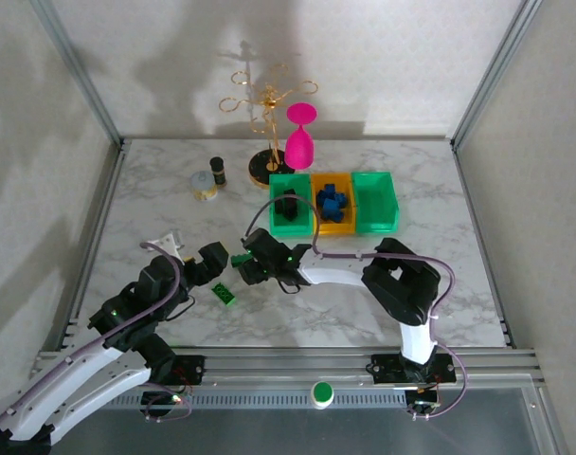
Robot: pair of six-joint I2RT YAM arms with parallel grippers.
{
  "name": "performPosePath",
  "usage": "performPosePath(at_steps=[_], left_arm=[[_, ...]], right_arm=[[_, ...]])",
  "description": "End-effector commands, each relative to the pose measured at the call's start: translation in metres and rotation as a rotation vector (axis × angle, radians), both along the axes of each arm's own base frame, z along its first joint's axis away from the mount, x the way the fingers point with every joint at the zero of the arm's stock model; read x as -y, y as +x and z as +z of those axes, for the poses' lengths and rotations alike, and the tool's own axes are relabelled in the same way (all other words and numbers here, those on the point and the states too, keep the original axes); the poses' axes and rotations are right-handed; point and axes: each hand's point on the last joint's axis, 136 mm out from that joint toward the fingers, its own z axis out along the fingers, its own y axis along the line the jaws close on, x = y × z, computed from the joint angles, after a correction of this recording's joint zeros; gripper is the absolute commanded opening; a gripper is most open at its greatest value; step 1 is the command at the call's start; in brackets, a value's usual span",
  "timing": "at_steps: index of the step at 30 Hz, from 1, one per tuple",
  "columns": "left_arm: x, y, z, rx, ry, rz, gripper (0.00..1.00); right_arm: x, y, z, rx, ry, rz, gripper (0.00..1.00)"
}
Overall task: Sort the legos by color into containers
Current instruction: Pick up the lego from the center of the table.
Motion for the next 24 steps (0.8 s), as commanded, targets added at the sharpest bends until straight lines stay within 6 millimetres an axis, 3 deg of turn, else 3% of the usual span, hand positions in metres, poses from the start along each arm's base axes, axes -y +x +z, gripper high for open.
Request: performPosePath(at_steps=[1,10,24], left_arm=[[-0.009,0.000,-0.009,-0.016,0.018,0.038,1.00],[-0.011,0.001,-0.009,-0.013,0.023,0.048,1.00],[-0.009,0.001,-0.008,-0.008,0.017,0.041,1.00]], right_arm=[[-0.007,0.001,-0.007,0.011,-0.049,0.038,0.59],[-0.009,0.006,-0.017,0.018,-0.091,0.053,0.51],[-0.002,0.004,-0.010,0.019,-0.089,0.039,0.36]])
